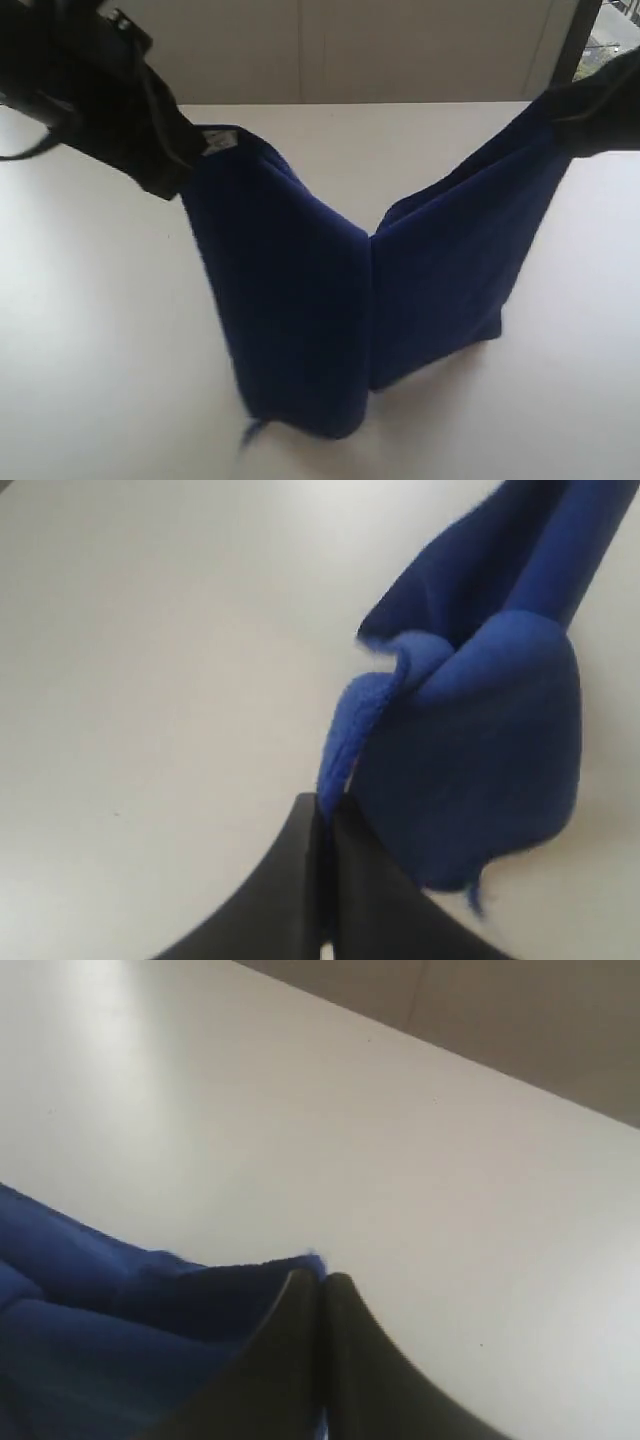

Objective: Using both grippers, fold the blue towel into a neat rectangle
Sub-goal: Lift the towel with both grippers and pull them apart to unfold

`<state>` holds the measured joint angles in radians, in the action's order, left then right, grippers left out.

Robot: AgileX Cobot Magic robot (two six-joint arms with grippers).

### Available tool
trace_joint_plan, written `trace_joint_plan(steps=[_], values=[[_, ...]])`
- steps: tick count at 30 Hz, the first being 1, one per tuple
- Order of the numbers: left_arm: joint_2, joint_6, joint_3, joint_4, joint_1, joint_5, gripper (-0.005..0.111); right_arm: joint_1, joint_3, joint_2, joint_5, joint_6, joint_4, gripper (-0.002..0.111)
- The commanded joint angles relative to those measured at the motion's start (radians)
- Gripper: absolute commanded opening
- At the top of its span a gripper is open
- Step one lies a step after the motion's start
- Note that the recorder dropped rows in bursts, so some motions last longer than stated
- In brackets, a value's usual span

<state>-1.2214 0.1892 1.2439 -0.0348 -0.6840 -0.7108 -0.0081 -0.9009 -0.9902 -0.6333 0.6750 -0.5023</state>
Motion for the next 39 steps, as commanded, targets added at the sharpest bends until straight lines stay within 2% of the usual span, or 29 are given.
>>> trace_joint_plan(steps=[1,9,12,14,18,22,24,27,31,35,39], values=[[0.166,0.002,0.002,0.013,0.004,-0.14,0.0,-0.003,0.008,0.181,-0.081,-0.073,0.087,0.0],[0.491,-0.036,0.002,0.017,0.004,-0.34,0.0,-0.003,0.006,0.5,-0.259,-0.223,0.237,0.0],[0.511,-0.102,-0.023,0.119,0.004,-0.385,0.0,-0.003,0.006,0.499,-0.272,-0.306,0.306,0.0],[0.495,-0.189,-0.085,0.247,0.004,-0.36,0.0,-0.003,0.006,0.447,-0.26,-0.343,0.357,0.0],[0.447,-0.245,-0.178,0.361,0.004,-0.323,0.0,-0.003,0.006,0.343,-0.198,-0.389,0.41,0.0],[0.494,-0.316,-0.182,0.365,0.004,-0.296,0.0,-0.003,0.006,0.401,-0.208,-0.395,0.417,0.0],[0.56,-0.33,-0.182,0.309,0.004,-0.31,0.0,-0.003,0.006,0.486,-0.258,-0.395,0.417,0.0],[0.662,-0.328,-0.184,0.254,0.004,-0.39,0.0,-0.003,0.004,0.63,-0.412,-0.395,0.417,0.0],[0.733,-0.325,-0.184,0.254,0.004,-0.489,0.0,-0.003,0.004,0.729,-0.436,-0.413,0.428,0.0],[0.76,-0.331,-0.184,0.254,0.004,-0.464,0.0,-0.003,0.004,0.731,-0.423,-0.424,0.428,0.0],[0.693,-0.364,-0.195,0.306,0.004,-0.429,0.0,-0.003,0.008,0.634,-0.395,-0.426,0.446,0.0]])
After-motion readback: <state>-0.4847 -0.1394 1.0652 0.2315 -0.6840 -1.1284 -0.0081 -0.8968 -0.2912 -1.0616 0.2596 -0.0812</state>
